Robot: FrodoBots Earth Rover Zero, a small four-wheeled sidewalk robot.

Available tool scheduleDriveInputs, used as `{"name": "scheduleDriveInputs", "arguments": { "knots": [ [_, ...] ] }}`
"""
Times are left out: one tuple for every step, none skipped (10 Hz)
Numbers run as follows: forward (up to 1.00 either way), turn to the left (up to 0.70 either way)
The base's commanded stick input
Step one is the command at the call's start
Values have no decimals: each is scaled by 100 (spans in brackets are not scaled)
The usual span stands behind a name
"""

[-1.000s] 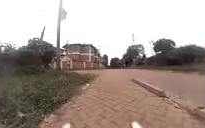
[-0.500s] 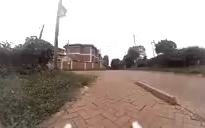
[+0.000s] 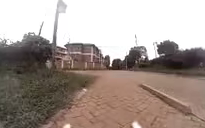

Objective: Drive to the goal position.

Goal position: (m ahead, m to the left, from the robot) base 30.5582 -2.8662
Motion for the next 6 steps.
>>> {"name": "scheduleDriveInputs", "arguments": {
  "knots": [
    [70,0],
    [70,-12],
    [70,-26],
    [70,-35],
    [70,-35],
    [70,-35]
  ]
}}
